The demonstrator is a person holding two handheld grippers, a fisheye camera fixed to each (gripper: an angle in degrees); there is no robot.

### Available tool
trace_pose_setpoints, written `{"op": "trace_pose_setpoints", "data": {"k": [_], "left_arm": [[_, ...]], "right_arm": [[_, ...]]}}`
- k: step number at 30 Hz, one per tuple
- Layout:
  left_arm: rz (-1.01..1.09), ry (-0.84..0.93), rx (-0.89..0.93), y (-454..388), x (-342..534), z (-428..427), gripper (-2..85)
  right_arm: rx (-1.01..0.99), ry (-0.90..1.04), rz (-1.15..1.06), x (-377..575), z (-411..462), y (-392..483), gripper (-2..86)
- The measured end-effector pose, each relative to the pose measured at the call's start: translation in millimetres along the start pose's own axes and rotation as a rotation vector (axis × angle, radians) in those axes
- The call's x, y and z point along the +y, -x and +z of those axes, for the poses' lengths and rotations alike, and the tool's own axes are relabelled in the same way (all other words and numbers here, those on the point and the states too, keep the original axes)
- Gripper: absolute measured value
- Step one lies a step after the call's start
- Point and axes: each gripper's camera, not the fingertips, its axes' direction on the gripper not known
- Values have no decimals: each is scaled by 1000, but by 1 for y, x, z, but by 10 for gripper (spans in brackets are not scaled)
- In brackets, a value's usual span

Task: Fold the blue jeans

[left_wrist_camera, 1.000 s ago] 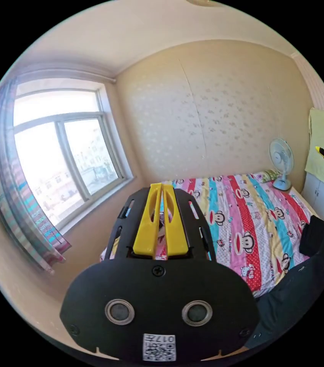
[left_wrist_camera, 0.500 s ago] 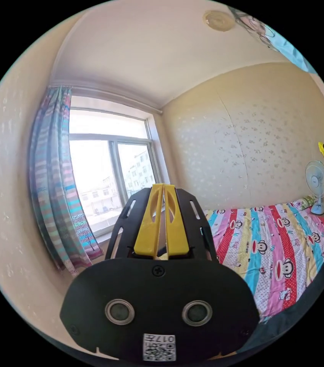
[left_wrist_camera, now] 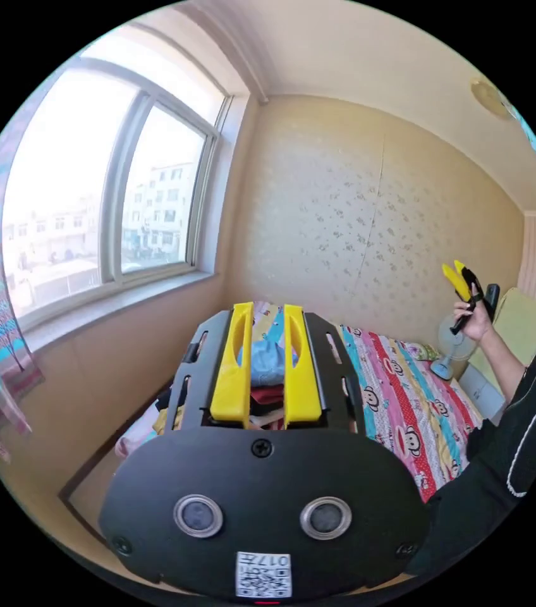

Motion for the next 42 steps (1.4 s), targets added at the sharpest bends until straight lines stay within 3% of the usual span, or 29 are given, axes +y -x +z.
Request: {"op": "trace_pose_setpoints", "data": {"k": [4, 6, 11, 14, 17, 22, 30, 32, 40, 42], "left_arm": [[-78, 55, 76, 95, 49, 129, 112], [-114, 52, 92, 122, 76, 185, 132], [-256, 256, 204, 180, 138, 353, 168], [-266, 343, 204, 193, 162, 412, 168], [-248, 305, 164, 195, 186, 441, 163], [-320, 278, 102, 212, 202, 470, 109], [-221, 314, 258, 220, 126, 498, 29], [-123, 220, 319, 200, 87, 484, 21], [16, -87, 782, 98, 2, 447, 11], [16, -115, 884, 70, -11, 449, 8]], "right_arm": [[45, 218, 118, 82, 136, -34, 204], [34, 285, 170, 122, 184, -48, 209], [125, 493, 211, 202, 282, -78, 184], [153, 686, 186, 243, 332, -95, 177], [84, 781, 284, 279, 361, -113, 153], [83, 663, 383, 285, 352, -108, 41], [-43, 422, 316, 193, 315, -76, 16], [-71, 337, 272, 162, 291, -62, 15], [-178, -281, 207, 52, 37, -18, 16], [-203, -360, 184, 35, -23, -6, 17]]}}
